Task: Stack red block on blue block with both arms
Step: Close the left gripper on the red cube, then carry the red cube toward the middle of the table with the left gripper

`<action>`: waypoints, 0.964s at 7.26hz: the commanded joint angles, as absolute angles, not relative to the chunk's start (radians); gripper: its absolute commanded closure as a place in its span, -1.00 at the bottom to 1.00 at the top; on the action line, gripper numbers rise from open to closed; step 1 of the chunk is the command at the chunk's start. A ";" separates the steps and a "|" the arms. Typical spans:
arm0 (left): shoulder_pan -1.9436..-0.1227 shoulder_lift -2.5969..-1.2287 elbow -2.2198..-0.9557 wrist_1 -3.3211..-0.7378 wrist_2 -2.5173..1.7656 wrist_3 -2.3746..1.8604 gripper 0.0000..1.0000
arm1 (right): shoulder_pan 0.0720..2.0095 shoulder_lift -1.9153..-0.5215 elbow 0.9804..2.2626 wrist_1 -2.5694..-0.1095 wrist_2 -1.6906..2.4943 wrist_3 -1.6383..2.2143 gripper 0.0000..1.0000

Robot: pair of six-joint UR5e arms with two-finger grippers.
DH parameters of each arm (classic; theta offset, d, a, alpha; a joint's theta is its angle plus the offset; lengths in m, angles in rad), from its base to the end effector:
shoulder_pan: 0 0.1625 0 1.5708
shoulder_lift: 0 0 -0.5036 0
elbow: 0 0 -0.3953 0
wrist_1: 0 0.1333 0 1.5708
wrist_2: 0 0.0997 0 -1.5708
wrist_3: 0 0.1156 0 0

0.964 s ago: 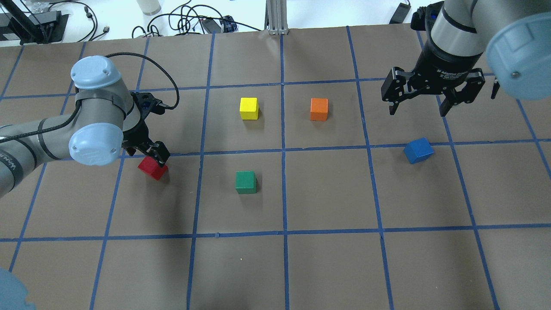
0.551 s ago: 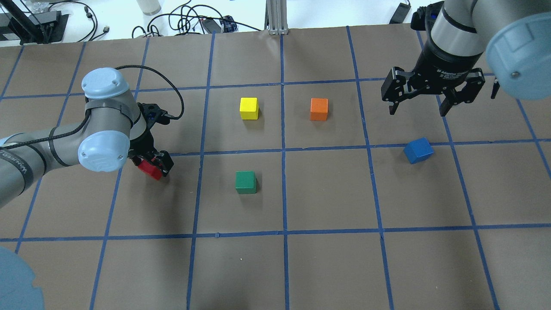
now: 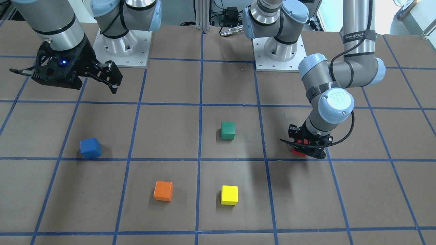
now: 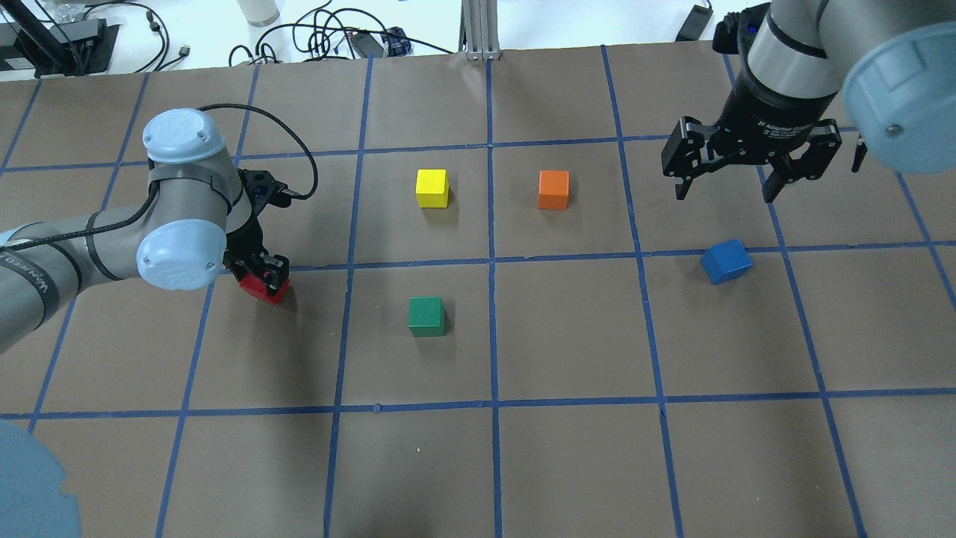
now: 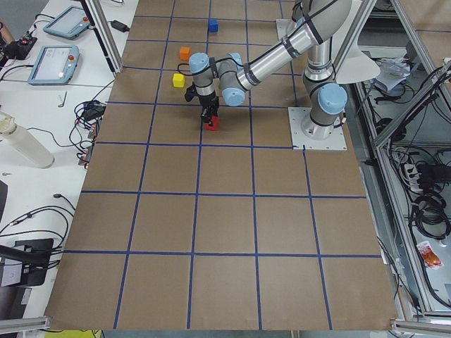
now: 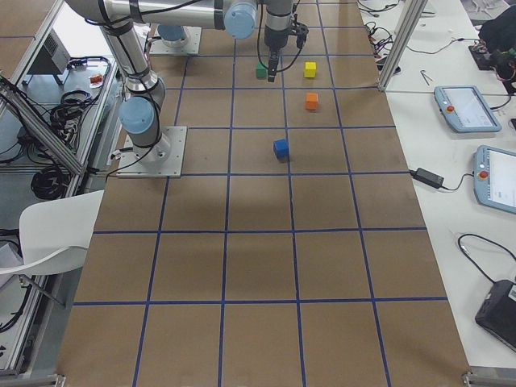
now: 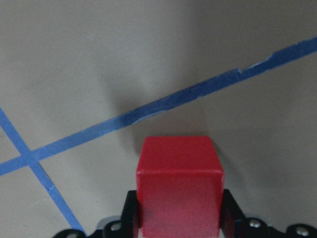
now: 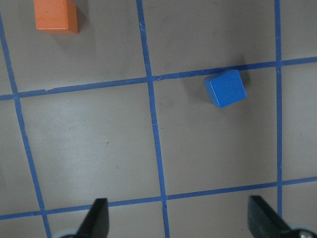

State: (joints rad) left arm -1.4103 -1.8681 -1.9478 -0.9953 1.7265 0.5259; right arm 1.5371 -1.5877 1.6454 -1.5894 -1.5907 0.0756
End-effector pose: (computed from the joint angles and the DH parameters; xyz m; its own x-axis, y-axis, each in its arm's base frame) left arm -0.0269 -0.5557 0.2737 -0.9254 0.3696 -0.0839 0.3532 0.9213 0.1628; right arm 0.1147 -0.4854 0.5238 -0.9939 0.1082 0.0228 0.1090 0.9933 0.0375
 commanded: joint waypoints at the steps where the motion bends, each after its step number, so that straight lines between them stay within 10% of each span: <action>1: -1.445 -1.829 -1.916 -1.049 1.642 0.435 0.98 | 1.537 -1.588 1.646 -1.589 -1.591 0.075 -1.00; 7: -1.826 -1.929 -1.615 -1.232 1.494 -0.245 0.98 | 1.537 -1.588 1.646 -1.589 -1.592 0.075 -1.00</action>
